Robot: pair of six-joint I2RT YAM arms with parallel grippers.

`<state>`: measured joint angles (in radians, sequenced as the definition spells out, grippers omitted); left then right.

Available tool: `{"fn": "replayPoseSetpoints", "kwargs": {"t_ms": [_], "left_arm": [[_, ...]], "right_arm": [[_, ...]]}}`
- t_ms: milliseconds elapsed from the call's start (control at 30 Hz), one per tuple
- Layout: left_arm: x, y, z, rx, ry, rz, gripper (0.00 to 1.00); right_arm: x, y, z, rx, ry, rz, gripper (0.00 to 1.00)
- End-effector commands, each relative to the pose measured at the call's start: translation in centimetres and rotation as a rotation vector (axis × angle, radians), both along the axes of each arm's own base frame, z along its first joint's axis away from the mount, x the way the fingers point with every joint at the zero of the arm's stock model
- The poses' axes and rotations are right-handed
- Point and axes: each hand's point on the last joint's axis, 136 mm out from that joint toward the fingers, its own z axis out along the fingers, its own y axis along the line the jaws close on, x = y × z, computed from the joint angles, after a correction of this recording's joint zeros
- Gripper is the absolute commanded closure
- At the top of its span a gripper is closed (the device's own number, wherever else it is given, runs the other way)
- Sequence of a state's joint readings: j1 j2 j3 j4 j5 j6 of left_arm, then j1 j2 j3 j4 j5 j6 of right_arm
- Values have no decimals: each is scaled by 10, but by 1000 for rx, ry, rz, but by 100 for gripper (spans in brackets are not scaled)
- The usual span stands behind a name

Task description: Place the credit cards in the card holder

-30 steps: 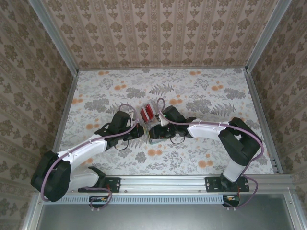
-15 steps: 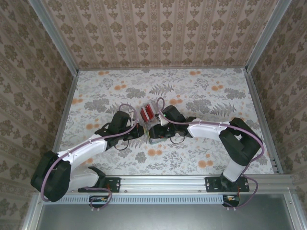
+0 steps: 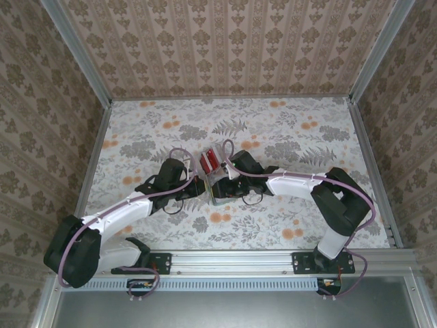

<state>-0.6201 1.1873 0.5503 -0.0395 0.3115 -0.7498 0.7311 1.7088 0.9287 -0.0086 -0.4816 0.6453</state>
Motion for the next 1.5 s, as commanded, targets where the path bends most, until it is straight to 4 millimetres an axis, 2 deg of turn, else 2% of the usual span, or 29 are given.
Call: {"fn": "replayPoseSetpoints", "kwargs": {"t_ms": [0,500,767,967,1067,1200,1267,1367,1467], "left_arm": [[1,-2,4,-20,6,-2,100],[-4,8,-8,-2,23,20,100],[-9,33,-22,28,38,77,100],[-14,55,-41,66,63,127,100],[-16,64,-50,86,78,142,90],[-19,72,-57,115,94,155,63],[-16,80,-57,129,96,179,55],[-13,84,-51,138,85,190,47],[-12,92,-46,172,83,203,45]], "right_arm": [[2,0,-4,-31,-5,8,55],[13,-29,-17,-100,-14,-65,55],[19,-56,-35,-148,16,-124,55],[23,-60,-27,-148,-1,-129,55],[27,-58,-18,-147,-20,-122,55],[36,-58,-3,-135,-51,-123,54],[45,-60,7,-128,-75,-134,54],[59,-61,24,-116,-117,-141,54],[76,-60,42,-112,-160,-143,54]]}}
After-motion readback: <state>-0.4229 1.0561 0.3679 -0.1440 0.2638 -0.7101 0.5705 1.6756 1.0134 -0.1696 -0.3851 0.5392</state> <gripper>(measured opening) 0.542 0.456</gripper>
